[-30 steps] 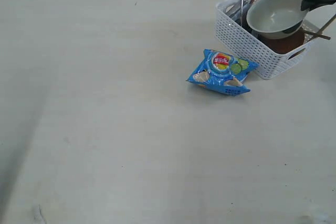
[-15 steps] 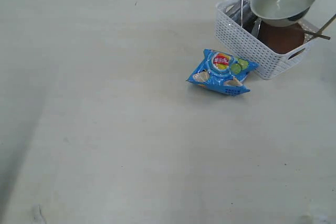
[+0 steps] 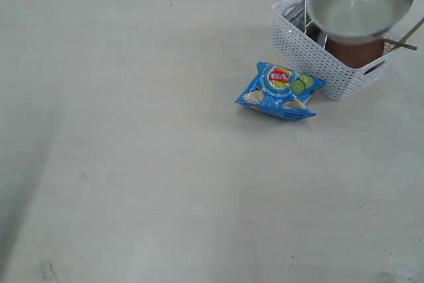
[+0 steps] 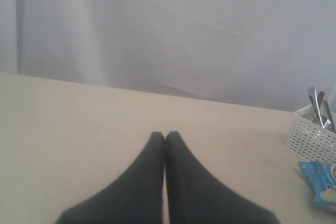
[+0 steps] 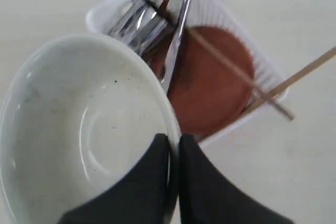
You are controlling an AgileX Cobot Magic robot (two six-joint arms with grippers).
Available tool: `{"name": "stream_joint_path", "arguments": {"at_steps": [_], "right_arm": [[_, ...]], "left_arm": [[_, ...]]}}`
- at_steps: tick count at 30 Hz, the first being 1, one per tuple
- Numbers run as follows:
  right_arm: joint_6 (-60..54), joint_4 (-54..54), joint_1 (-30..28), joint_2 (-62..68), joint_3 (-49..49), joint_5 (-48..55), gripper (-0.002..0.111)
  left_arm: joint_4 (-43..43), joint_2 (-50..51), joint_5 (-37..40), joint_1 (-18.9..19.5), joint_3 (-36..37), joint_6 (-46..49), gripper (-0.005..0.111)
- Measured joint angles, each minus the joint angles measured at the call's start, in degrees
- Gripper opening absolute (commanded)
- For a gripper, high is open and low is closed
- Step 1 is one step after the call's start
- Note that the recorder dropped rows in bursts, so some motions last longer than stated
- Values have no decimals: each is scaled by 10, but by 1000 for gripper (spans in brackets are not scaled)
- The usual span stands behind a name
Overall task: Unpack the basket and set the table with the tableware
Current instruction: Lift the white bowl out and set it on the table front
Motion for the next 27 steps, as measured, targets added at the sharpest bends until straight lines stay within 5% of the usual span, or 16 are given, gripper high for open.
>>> {"name": "stream_joint_path", "arguments": {"at_steps": [13, 27], "right_arm": [[-47, 116, 201, -179, 402, -144, -1], [-102, 192, 227, -87, 451, -254, -1]], "left_arm": [[0, 0, 0, 0, 0, 0, 0], [0, 0, 0, 0, 0, 0, 0]]}}
